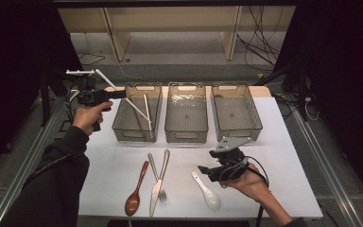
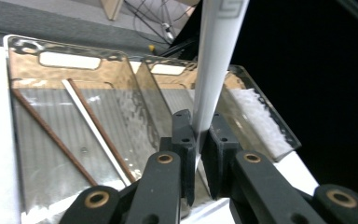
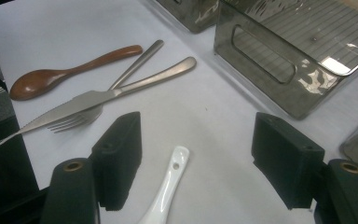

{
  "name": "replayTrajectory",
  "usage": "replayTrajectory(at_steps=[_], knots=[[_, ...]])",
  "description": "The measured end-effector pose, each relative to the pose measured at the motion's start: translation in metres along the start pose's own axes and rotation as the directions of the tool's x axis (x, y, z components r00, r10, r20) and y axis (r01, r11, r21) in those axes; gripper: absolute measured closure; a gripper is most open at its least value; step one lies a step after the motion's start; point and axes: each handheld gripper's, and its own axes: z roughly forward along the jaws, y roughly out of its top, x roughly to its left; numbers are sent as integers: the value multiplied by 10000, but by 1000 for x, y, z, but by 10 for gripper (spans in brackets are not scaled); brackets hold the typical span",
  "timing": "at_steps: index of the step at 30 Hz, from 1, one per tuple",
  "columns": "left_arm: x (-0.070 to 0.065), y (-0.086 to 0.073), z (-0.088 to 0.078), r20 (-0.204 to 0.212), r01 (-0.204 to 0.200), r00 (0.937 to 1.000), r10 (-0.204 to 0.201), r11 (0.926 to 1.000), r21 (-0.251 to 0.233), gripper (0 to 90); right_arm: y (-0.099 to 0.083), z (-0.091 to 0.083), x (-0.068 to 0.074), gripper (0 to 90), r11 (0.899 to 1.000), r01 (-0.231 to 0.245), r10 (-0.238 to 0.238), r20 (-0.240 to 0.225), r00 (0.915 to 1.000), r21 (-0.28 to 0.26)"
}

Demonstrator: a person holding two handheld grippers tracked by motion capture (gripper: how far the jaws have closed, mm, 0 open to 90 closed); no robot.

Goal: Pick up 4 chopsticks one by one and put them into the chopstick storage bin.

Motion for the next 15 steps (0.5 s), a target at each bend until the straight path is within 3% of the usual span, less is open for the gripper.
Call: replayTrajectory(at_steps=[8,15], knots=[[4,2,17,-497,-157,9986,181,9987,491,830,0,0,0,335,10000,17,-17,-37,10000,-8],[8,-5,34,-794,-63,9967,145,9947,1025,829,0,0,-1,333,10000,3,-3,-52,10000,-42]])
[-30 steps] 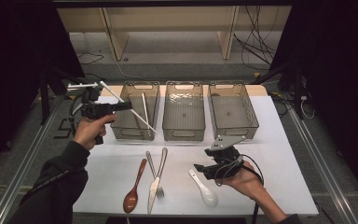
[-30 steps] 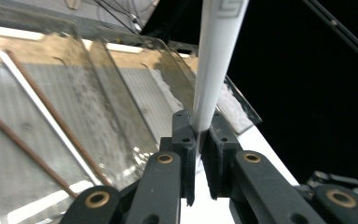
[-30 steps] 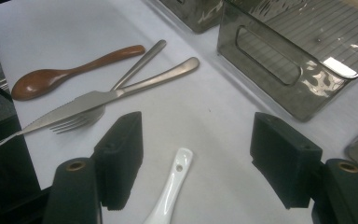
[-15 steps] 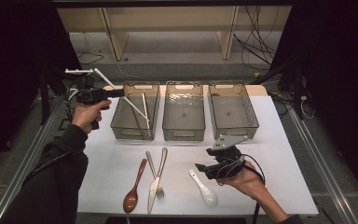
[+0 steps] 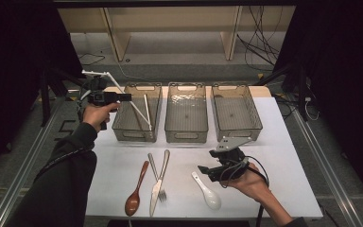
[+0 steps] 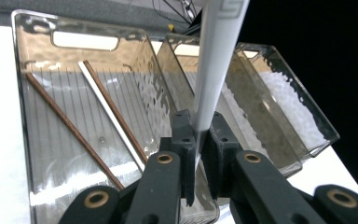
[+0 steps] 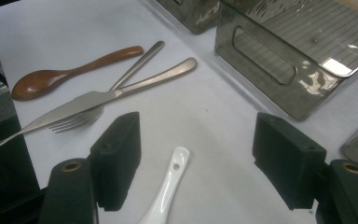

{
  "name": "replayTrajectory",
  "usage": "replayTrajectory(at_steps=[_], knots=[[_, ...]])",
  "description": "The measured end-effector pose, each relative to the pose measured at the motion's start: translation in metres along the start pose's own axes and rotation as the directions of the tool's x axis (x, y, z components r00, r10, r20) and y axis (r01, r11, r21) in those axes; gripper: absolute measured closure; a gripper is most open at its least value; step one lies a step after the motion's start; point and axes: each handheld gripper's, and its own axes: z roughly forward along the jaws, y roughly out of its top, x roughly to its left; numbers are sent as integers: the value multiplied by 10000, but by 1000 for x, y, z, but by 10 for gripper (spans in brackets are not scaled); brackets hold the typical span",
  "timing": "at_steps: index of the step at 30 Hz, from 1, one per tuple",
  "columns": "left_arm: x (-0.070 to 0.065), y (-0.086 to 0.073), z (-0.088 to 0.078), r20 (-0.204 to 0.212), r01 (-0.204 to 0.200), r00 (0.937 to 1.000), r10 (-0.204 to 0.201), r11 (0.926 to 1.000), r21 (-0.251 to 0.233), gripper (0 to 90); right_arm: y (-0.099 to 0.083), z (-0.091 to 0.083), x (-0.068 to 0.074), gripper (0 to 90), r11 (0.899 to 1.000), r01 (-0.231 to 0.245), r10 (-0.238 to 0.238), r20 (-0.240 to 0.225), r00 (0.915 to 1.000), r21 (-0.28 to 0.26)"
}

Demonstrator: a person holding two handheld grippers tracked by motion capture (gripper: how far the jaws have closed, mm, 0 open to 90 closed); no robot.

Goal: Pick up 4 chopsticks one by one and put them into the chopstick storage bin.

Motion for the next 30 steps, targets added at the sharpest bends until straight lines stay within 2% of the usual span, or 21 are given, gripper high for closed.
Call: replayTrajectory(at_steps=[7,13,30], knots=[[-1,-4,13,-235,-170,9996,183,9985,523,828,0,-1,0,330,10000,21,-21,-11,10000,-15],[0,-5,18,-279,-116,9995,140,9964,845,826,0,-1,0,330,10000,28,-28,-25,10000,-18],[1,-9,32,-306,20,9995,19,9921,1254,822,0,-1,-1,330,10000,34,-34,-33,10000,0]])
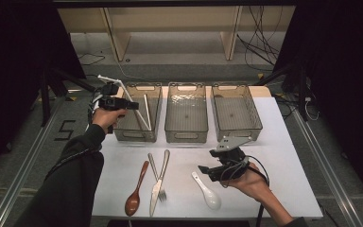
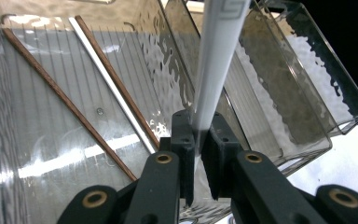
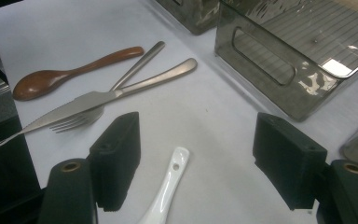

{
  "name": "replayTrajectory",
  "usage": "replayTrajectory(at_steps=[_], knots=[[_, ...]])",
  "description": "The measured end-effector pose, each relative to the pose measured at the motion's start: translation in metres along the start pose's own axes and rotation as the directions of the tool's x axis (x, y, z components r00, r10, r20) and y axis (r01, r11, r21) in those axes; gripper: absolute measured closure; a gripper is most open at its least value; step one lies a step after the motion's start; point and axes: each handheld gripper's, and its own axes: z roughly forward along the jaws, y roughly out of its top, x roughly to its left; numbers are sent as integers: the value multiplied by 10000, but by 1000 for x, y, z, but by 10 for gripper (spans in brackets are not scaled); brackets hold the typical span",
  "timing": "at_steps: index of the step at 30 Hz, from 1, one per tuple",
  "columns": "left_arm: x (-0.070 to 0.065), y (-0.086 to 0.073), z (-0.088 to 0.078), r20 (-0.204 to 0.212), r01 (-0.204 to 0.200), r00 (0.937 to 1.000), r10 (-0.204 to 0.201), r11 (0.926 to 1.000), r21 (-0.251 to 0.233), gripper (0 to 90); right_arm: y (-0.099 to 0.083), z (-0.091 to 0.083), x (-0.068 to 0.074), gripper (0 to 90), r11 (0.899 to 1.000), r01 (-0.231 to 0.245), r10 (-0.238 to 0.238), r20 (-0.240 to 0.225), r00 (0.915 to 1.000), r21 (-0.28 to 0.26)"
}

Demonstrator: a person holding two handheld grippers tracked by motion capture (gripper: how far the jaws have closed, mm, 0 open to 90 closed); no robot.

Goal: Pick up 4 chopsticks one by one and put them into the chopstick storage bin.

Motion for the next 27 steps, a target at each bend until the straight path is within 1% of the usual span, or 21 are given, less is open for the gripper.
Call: replayTrajectory(at_steps=[3,5,9,11,14,18,22,25,27], knots=[[-1,0,4,-60,0,10000,0,10000,93,822,0,0,0,330,10000,1,-1,-2,10000,1],[-2,1,6,-112,-69,9999,71,9998,193,821,0,0,0,330,10000,5,-5,2,10000,4],[-3,2,9,-206,-31,9998,35,9998,184,816,0,0,0,330,10000,9,-9,-7,10000,1],[-4,3,10,-287,-29,9996,34,9998,174,798,0,0,0,330,10000,12,-12,-10,10000,3],[-6,4,12,-455,-29,9990,35,9999,145,733,0,0,0,330,10000,14,-14,-28,10000,-3],[-7,4,17,-715,-86,9974,94,9999,112,597,0,-1,0,330,10000,8,-8,-34,10000,-30],[-6,3,20,-836,-117,9964,128,9998,132,538,0,-1,0,330,10000,-1,1,-47,10000,-36],[-6,2,23,-848,-151,9963,164,9998,155,499,0,0,0,330,10000,-3,3,-48,10000,-28],[-6,2,22,-864,-168,9961,180,9997,147,493,0,0,0,330,10000,-3,3,-47,10000,-31]])
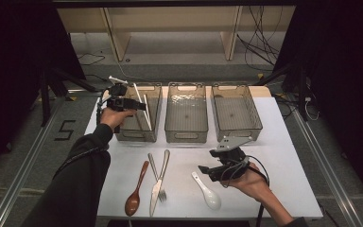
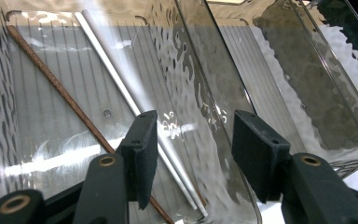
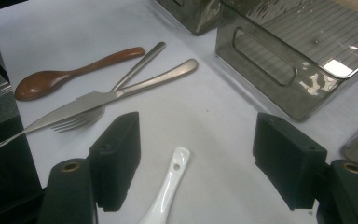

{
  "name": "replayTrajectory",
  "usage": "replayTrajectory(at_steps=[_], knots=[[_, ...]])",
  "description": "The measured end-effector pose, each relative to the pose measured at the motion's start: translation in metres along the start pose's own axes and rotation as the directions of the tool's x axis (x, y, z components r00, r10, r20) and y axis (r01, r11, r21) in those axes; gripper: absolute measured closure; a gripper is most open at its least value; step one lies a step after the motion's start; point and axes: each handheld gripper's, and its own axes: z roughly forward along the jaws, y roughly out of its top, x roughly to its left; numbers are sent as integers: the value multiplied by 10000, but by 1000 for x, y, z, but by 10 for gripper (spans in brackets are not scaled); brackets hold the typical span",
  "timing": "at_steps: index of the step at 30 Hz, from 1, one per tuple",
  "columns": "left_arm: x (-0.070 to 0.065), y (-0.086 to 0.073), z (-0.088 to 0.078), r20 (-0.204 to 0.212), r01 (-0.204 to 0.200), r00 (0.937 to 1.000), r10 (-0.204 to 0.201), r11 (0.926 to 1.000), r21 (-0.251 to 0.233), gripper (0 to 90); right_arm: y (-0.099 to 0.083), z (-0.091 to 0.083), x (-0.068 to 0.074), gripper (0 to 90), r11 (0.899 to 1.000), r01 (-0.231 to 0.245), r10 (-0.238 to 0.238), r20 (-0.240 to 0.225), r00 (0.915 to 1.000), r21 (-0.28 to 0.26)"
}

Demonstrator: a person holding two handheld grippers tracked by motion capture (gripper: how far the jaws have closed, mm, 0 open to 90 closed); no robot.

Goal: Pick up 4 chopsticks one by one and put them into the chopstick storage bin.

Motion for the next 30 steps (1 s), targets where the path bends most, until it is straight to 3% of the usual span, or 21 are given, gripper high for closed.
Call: replayTrajectory(at_steps=[4,8,17,26,30], knots=[[-1,-1,-6,226,27,9997,-23,9998,-186,426,0,0,0,330,10000,-22,22,-10,10000,-18],[-7,-5,-18,764,25,9971,18,9985,-556,341,0,0,0,330,10000,-35,35,-4,10000,30],[-32,-29,-53,1450,-1069,9816,1238,9871,-1193,265,0,2,0,325,9997,-116,116,36,9999,206],[-45,-62,-70,1195,-2037,9693,2151,9739,-1004,197,0,2,-1,321,9994,-297,295,83,9995,164],[-52,-77,-71,1280,-2440,9588,2538,9658,-871,187,0,1,0,317,9994,-336,335,103,9994,82]])
